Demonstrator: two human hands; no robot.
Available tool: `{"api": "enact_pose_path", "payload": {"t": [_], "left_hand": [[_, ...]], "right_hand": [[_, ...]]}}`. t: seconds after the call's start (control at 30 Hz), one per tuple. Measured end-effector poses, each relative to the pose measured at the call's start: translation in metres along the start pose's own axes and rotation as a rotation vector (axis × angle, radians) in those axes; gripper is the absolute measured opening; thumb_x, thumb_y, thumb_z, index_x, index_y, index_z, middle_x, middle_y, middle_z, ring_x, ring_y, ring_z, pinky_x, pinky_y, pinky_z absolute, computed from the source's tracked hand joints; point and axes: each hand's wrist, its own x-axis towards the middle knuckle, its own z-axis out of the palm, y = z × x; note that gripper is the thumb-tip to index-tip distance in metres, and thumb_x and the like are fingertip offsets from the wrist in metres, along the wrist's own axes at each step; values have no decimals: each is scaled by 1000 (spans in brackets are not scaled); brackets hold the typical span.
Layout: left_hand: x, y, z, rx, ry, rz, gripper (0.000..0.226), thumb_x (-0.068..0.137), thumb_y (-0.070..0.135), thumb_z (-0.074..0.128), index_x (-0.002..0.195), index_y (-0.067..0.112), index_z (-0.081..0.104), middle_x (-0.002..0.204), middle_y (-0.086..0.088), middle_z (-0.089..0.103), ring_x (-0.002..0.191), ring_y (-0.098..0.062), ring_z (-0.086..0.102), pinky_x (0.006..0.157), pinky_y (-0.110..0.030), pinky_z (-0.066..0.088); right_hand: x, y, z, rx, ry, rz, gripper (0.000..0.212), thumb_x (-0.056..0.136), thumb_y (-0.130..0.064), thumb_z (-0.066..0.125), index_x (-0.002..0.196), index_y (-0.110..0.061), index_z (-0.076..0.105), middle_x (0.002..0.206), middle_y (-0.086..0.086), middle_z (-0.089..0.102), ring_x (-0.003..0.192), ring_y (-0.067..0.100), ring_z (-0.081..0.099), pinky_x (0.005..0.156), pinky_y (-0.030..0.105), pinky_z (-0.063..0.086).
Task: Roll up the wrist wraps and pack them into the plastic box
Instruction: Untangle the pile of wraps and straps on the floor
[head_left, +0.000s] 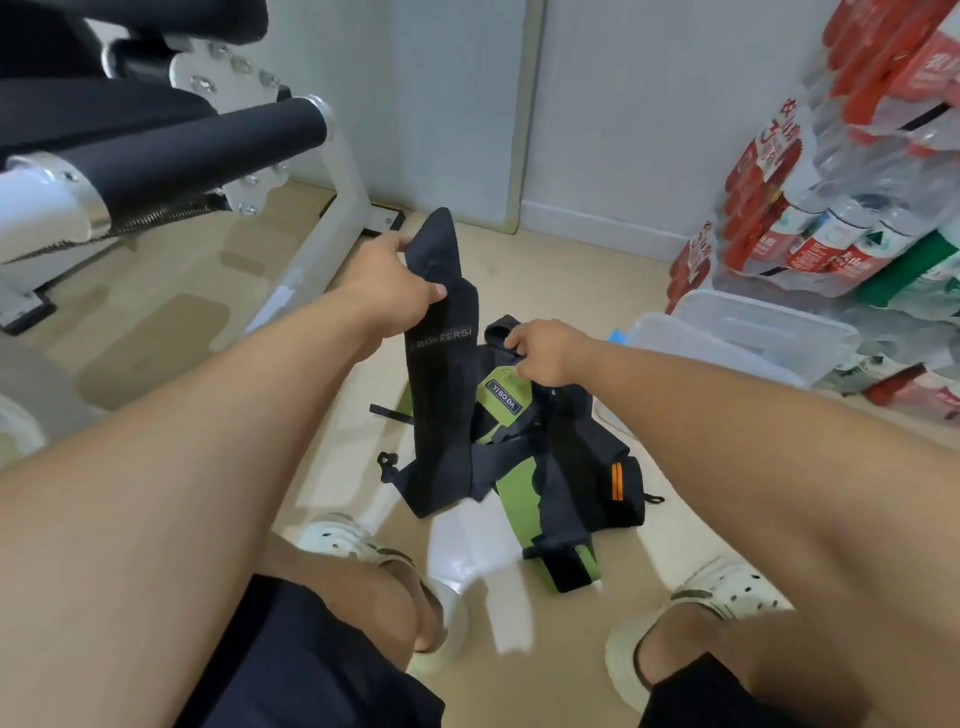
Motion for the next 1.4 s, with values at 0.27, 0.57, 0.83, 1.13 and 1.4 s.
{"api": "enact_pose_path", "payload": {"t": [0.27, 0.57, 0.83, 1.13, 1.4], "left_hand": [[11, -15, -12, 73, 5, -22, 66, 91, 17, 75, 149, 19, 43, 135, -4, 60, 119, -28, 61, 99, -40, 53], [12, -10, -10, 44, -13, 8, 60, 92, 18, 74, 145, 22, 47, 125, -2, 62, 99, -20, 59, 63, -19, 40], [-1, -17, 5, 36, -92, -32, 58, 91, 15, 73, 143, 23, 48, 126, -3, 67, 111, -23, 65, 69, -19, 45], [10, -16, 9, 27, -103, -21, 56, 93, 14, 71, 143, 24, 48, 123, -3, 68, 109, -22, 66, 83, -26, 52], [7, 4, 13, 8, -76, 48, 66, 94, 16, 70, 151, 21, 39, 134, -5, 62, 119, -25, 61, 87, -30, 47]], "right_hand": [[54, 13, 86, 30, 35, 113, 79, 96, -28, 58, 163, -25, 16, 165, 8, 30, 147, 38, 31, 117, 49, 33], [57, 38, 111, -301, 94, 30, 91, 88, -33, 69, 160, -15, 16, 153, 14, 39, 144, 37, 31, 125, 52, 14], [83, 34, 78, -250, -49, 15, 86, 96, -16, 49, 164, -26, -3, 172, 1, -4, 157, 36, -9, 126, 54, -5], [90, 41, 102, -424, -16, -24, 61, 91, -26, 62, 148, -17, 42, 156, 13, 38, 152, 40, 17, 126, 58, 0], [28, 77, 67, -364, 286, -232, 8, 87, -16, 56, 86, -22, 52, 85, -3, 60, 89, 27, 62, 92, 39, 44]]}}
